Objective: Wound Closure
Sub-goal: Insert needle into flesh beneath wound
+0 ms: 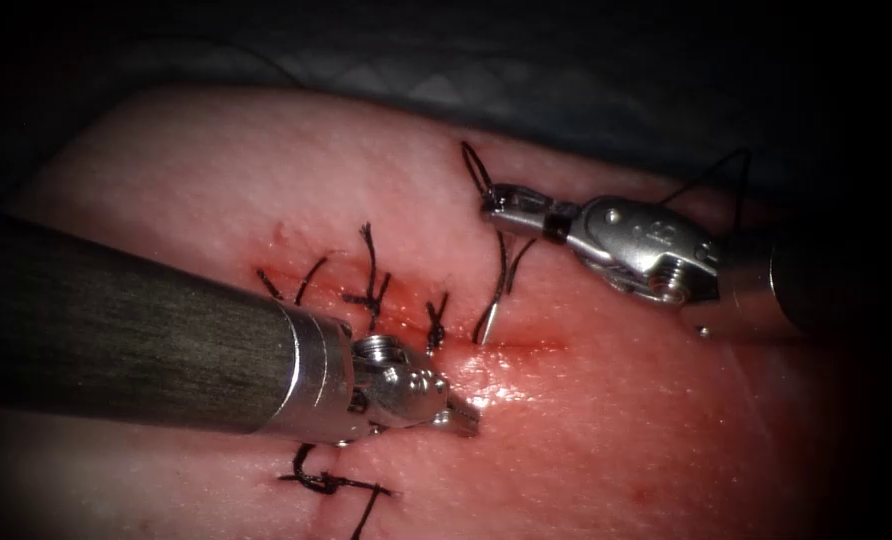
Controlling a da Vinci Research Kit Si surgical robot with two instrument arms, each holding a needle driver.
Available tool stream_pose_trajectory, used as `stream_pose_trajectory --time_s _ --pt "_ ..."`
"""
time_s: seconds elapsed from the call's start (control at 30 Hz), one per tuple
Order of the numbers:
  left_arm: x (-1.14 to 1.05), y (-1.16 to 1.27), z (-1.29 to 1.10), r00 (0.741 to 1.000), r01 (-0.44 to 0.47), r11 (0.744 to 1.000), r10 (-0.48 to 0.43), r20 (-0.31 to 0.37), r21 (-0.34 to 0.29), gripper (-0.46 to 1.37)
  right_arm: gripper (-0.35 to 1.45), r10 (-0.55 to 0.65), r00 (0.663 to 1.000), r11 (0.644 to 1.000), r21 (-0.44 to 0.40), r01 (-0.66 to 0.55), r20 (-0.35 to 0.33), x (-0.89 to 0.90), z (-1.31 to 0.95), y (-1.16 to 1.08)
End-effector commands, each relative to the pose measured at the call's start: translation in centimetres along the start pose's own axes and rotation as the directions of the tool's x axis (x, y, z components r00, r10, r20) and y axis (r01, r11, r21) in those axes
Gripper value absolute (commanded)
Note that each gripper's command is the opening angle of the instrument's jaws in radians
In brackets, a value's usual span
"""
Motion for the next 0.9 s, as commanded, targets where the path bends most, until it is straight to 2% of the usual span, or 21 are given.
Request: stream_pose_trajectory --time_s 0.03,0.23,0.5,0.67,0.9 --pt "-0.01 0.00 -0.02 1.000 -0.002 1.000 0.002 -0.001 -0.012 -0.35 -0.35 -0.042 0.999 0.999 0.024 0.042 0.010 -0.01 -0.01 -0.01" --pt "-0.10 0.02 -0.13 1.000 -0.007 1.000 0.007 0.001 -0.018 -0.35 -0.35 -0.143 0.989 0.988 0.070 0.140 0.042 -0.02 -0.02 -0.10" --pt "-0.14 0.06 -0.14 1.000 -0.006 1.000 0.006 0.001 -0.016 -0.35 -0.35 -0.151 0.988 0.986 0.080 0.147 0.043 0.00 -0.01 -0.12" --pt "-0.11 0.07 -0.08 1.000 -0.004 1.000 0.004 -0.001 -0.011 -0.35 -0.35 -0.042 0.999 0.997 0.060 0.040 0.029 0.02 -0.01 -0.11" --pt "-0.13 0.09 -0.05 1.000 -0.005 1.000 0.005 0.002 -0.017 -0.35 -0.35 0.071 0.997 0.996 0.045 -0.072 0.025 0.02 0.00 -0.11"
